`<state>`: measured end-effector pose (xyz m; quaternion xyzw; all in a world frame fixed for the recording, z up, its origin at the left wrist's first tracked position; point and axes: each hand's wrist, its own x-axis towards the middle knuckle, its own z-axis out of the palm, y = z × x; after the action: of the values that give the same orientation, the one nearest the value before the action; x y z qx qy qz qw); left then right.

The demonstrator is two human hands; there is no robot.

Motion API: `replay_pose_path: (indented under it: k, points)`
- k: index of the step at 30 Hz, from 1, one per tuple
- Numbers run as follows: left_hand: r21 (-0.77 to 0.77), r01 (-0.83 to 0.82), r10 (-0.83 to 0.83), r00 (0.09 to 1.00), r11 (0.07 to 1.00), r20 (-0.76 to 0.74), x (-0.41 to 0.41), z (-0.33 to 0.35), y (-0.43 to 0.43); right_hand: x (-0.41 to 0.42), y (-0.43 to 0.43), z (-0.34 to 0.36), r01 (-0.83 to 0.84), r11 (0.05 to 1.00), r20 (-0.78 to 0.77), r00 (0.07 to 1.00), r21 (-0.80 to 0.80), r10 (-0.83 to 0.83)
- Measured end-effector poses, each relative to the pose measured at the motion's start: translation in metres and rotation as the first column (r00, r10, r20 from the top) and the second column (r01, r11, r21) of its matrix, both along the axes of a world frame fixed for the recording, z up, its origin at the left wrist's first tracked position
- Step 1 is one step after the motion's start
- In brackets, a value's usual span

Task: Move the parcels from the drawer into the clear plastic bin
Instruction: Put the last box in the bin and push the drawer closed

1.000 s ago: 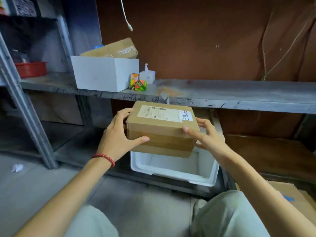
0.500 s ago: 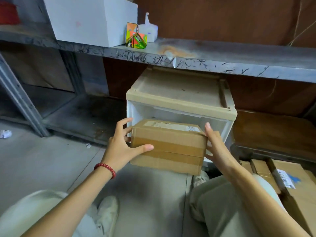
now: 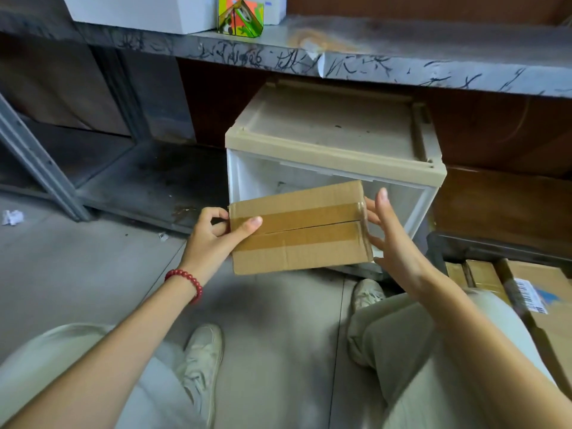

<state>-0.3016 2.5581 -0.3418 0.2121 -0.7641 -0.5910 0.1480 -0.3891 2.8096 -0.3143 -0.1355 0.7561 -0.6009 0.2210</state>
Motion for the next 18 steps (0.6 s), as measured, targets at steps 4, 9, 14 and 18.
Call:
replay_pose_path:
  k: [4, 9, 14, 18]
  points:
    - [0.052, 0.09, -0.086, 0.994, 0.995, -0.066, 0.0, 0.004, -0.001, -0.003, 0.002, 0.001, 0.011, 1.0, 0.041, 0.999, -0.027, -0.01]
    - [0.103, 0.158, -0.14, 0.976, 0.982, -0.167, 0.004, 0.005, -0.008, -0.007, 0.004, -0.003, 0.019, 0.999, 0.093, 0.996, -0.039, -0.015]
    - [0.19, 0.213, -0.161, 0.953, 0.958, -0.258, 0.005, 0.014, -0.013, -0.007, -0.001, -0.008, 0.004, 1.0, 0.106, 0.994, -0.028, -0.001]
    - [0.188, 0.235, -0.178, 0.943, 0.954, -0.28, 0.005, 0.015, -0.014, -0.006, -0.001, -0.007, -0.011, 1.0, 0.081, 0.997, 0.014, 0.009]
